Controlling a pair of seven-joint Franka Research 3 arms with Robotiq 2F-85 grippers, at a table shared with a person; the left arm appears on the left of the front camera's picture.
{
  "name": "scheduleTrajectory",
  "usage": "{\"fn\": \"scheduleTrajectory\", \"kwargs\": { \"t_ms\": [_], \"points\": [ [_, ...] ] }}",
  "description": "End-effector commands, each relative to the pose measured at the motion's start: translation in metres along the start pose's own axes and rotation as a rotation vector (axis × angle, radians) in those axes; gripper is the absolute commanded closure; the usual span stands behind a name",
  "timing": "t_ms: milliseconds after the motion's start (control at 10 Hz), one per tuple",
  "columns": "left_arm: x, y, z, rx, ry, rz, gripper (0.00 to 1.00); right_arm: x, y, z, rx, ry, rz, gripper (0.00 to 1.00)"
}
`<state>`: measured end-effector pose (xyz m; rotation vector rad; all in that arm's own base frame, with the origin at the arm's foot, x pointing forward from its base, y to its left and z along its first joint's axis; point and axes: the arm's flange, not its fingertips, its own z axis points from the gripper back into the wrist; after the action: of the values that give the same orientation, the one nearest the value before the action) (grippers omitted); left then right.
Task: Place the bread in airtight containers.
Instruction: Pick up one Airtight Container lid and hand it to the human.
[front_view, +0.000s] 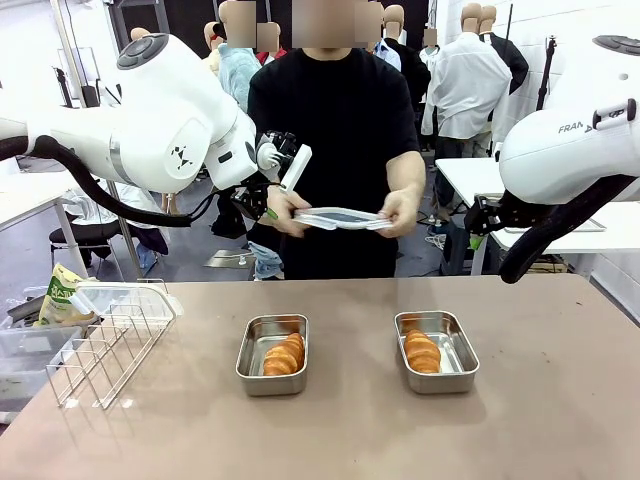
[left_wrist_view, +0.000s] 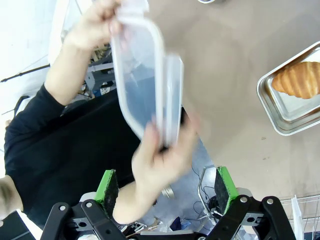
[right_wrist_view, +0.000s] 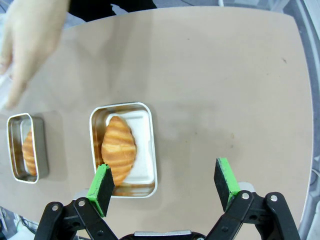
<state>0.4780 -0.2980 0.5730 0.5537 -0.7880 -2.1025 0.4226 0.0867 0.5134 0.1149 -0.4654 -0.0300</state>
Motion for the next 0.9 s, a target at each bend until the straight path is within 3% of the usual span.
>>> {"fn": "scheduleTrajectory", "kwargs": {
  "t_ms": [0,800],
  "points": [
    [-0.001,0.000,0.001,0.001,0.002,0.000,0.00,0.000,-0.001,0.000,-0.001,0.002,-0.002,0.00],
    [-0.009,-0.011,0.008,-0.035,0.018,0.030,0.00,0.000,-0.001,0.000,-0.001,0.002,-0.002,0.00]
  ]
}}
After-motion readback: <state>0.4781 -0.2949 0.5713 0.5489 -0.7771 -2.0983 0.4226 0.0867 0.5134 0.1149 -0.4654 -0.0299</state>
